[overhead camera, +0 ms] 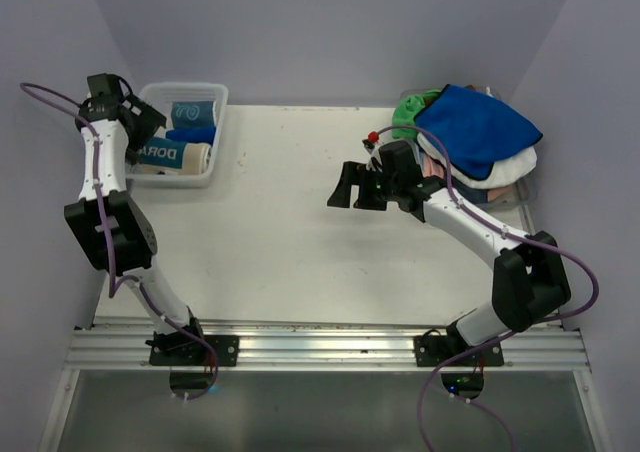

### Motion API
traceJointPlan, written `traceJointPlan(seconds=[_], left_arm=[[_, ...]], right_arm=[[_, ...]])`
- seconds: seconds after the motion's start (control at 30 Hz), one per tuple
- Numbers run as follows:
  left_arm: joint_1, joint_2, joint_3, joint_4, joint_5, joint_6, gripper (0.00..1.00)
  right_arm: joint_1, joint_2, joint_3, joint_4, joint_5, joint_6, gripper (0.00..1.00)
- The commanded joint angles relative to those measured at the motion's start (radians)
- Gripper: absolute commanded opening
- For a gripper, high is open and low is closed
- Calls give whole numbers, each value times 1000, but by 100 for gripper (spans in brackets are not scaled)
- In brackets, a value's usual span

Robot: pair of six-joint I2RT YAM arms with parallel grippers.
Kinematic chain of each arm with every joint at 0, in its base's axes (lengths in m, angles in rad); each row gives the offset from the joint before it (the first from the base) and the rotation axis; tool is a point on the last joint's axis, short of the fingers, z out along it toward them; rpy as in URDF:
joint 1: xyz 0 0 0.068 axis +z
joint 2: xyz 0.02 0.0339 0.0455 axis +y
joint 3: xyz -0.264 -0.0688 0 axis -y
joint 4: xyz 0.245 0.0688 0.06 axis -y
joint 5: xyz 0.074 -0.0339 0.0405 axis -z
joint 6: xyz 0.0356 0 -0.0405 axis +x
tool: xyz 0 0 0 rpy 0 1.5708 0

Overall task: Roll the towels
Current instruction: Place the rolled towel into the container, then grab a towel with the right arm

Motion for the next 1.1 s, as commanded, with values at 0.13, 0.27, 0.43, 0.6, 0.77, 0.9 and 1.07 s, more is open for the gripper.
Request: traceJointPlan(seconds=[0.13, 0.27, 0.43, 0.6, 0.77, 0.9, 1.07], left_arm=[[-43, -8, -18, 84, 73, 74, 100], [-74, 50, -7, 157, 67, 70, 100], [-76, 130, -33, 245, 44, 76, 100], [-76, 178, -24, 242, 44, 76, 100], [-85, 83, -12, 228, 122, 85, 100], [-85, -33, -7, 193, 171, 123, 99], [-112, -222, -92, 193, 147, 195, 100]], right_arm=[[-2, -37, -8, 47, -18, 6, 89], [0, -54, -14, 41, -12, 4, 89], [0, -65, -20, 33, -5, 0, 89], [0, -80, -25, 23, 11, -5, 89], [-2, -100, -16, -5, 39, -19, 89], [-3, -112, 30, -63, 151, -65, 89], [-11, -126, 108, -214, 445, -126, 89]])
